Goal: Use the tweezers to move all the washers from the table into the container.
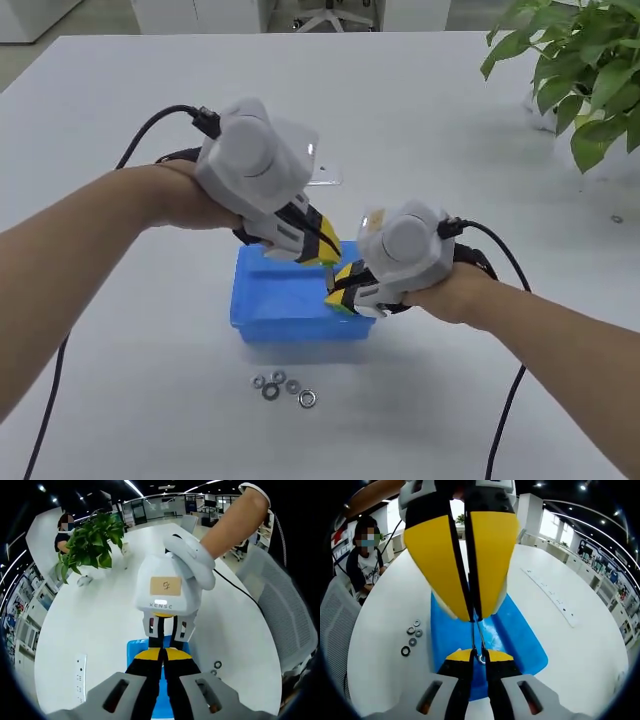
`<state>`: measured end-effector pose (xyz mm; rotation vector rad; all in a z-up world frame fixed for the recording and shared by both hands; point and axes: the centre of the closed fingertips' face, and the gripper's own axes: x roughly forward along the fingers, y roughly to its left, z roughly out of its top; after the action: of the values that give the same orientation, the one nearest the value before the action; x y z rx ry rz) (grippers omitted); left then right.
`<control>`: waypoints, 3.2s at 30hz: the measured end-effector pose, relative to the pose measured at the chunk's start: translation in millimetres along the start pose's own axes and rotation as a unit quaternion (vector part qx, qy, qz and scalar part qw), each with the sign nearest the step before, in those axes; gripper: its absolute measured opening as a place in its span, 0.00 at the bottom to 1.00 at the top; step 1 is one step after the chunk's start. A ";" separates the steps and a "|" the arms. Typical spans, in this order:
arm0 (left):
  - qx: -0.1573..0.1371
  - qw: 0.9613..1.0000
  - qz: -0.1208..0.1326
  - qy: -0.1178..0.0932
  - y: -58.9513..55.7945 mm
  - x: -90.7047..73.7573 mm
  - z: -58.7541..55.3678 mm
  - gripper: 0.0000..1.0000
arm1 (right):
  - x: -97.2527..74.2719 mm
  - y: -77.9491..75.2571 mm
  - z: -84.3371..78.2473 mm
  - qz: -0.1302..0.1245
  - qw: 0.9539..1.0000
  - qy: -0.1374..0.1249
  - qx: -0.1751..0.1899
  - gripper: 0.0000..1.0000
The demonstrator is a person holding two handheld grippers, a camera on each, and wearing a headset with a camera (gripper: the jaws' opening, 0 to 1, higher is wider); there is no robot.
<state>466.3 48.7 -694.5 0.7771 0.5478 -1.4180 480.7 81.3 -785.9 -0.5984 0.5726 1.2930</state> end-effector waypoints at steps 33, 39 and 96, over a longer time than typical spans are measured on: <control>-0.001 1.000 0.000 -0.001 -24.5 -34.9 28.1 0.05 | -33.4 24.1 30.0 -0.016 0.999 -0.016 -0.033 0.11; -0.004 1.000 -0.001 0.001 -32.2 -39.4 31.6 0.05 | -37.5 32.9 33.7 -0.018 0.999 -0.020 -0.037 0.11; -0.053 0.998 -0.035 0.027 -111.6 -22.1 -9.9 0.05 | -5.7 122.0 4.8 0.053 0.998 -0.006 -0.030 0.12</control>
<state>354.9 72.9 -701.0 0.7188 0.6923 -1.4240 360.1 101.3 -789.0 -0.6168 0.5637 1.4166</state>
